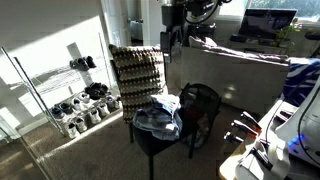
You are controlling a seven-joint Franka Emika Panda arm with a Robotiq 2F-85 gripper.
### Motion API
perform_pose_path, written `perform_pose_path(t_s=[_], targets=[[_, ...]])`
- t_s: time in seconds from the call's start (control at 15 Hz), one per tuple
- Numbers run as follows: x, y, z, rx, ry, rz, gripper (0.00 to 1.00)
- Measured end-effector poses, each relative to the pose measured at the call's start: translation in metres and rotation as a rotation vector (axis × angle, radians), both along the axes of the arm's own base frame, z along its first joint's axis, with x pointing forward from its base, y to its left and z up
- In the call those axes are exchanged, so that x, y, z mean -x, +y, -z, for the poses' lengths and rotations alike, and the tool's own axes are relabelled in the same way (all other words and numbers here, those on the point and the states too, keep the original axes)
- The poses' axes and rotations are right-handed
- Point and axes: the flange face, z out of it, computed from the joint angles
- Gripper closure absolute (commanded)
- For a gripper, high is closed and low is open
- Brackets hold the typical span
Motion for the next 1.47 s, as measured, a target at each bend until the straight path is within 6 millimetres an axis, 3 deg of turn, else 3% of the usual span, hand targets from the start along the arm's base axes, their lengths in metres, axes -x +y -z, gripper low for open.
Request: perform_pose_path(t_s=[0.27,0.73,1.13,1.47], targets=[[-0.054,-0.006,-0.002,0.004,0.003,0.038,0.00],[-0.124,-0.020,0.040,0.040,0.127,0.128,0.00],[-0.150,-0.037,0.075,0.016,0.204,0.202,0.00],[-0.154,-0.042,0.083,-0.005,0.231,0.230,0.00]])
